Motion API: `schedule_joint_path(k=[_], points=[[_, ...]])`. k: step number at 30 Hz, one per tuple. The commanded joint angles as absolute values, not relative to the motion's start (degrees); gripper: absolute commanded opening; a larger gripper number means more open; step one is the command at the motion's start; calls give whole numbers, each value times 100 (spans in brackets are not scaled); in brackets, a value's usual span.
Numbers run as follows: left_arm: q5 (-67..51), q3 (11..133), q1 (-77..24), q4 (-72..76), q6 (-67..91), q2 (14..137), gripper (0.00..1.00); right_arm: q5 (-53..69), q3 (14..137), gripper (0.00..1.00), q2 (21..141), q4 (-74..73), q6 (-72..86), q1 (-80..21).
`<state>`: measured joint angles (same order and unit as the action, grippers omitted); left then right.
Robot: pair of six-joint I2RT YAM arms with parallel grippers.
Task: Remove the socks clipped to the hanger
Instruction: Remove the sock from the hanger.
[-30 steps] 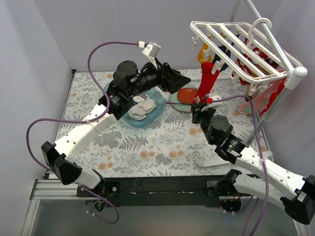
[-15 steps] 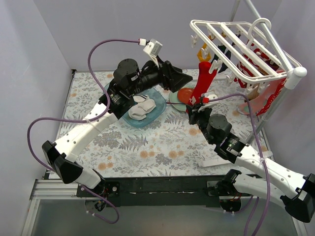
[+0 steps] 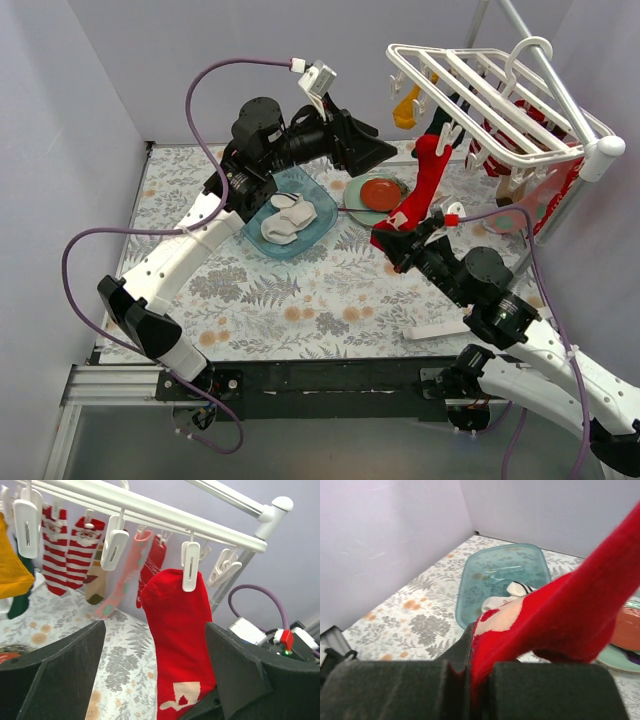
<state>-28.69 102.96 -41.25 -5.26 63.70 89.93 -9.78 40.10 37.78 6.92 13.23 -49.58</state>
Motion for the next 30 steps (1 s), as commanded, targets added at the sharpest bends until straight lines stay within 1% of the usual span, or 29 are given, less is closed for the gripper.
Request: schedule_joint_path(k=[1, 4, 5, 17, 23, 30], points=[[-3927, 10441, -4008, -185, 6802, 9149, 81, -273, 4025, 1, 3463, 677, 1678, -4992], [-4166, 10442, -4008, -44, 7031, 9237, 82, -35, 3999, 1, 3296, 756, 1775, -4992], [-4201, 10398, -4008, 121, 7075, 9246, 82, 226, 4025, 1, 3252, 756, 1801, -4992], [-4728, 10397, -4008, 1036, 7998, 9448, 85, 1590, 4069, 1, 3331, 1195, 2047, -4992], [-4711, 10977, -4025, 600, 8130, 9835, 84, 1836, 4061, 1, 3366, 1344, 2074, -4992], [-4527, 11100, -4122, 334, 8121, 10002, 82, 1995, 4025, 1, 3331, 1520, 2180, -4992]])
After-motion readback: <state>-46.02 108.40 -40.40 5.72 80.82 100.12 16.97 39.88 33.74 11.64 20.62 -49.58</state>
